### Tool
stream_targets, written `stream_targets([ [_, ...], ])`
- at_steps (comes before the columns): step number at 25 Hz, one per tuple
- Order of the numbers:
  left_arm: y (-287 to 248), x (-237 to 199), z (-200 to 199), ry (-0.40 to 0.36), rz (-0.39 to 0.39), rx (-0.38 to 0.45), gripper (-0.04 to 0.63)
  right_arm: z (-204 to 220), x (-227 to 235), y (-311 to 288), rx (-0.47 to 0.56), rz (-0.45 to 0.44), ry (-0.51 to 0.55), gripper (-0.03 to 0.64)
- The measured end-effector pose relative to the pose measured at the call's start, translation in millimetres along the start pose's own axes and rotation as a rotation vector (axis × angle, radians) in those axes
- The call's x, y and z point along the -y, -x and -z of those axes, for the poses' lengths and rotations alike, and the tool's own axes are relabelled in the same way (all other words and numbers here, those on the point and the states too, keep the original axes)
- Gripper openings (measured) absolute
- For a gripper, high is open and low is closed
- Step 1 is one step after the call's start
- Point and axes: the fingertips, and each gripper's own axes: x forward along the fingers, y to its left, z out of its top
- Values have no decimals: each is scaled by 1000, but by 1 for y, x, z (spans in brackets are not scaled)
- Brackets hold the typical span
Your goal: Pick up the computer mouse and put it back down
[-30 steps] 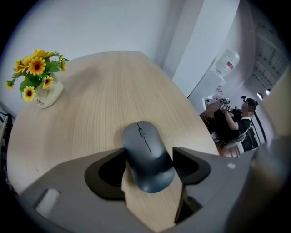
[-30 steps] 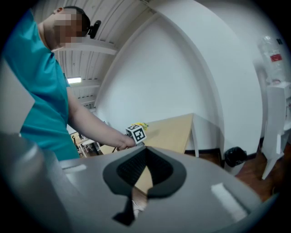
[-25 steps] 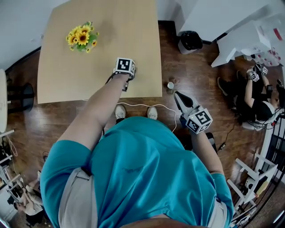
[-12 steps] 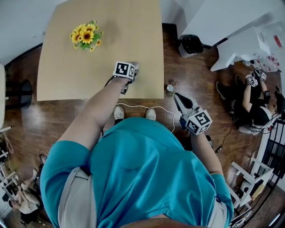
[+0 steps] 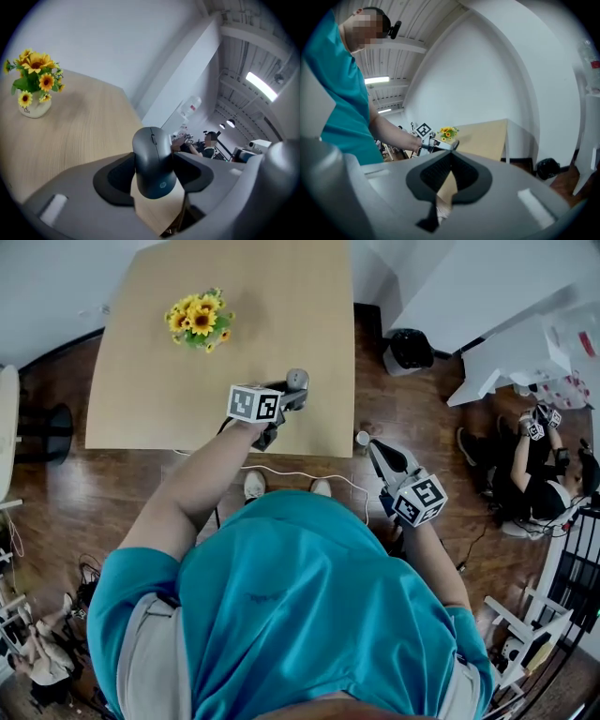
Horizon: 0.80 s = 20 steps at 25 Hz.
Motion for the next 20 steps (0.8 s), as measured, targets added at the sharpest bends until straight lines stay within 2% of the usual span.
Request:
stream_targets([
  [4,37,34,-19,-13,124,110,268,-13,-5,-7,12,-18,17,2],
  [9,92,62,-48,-29,214,259,268,-31,-15,-18,33,-50,46,2],
  [20,172,79,-68,-162,239,433,270,-72,-33,-45,80,-106,122,2],
])
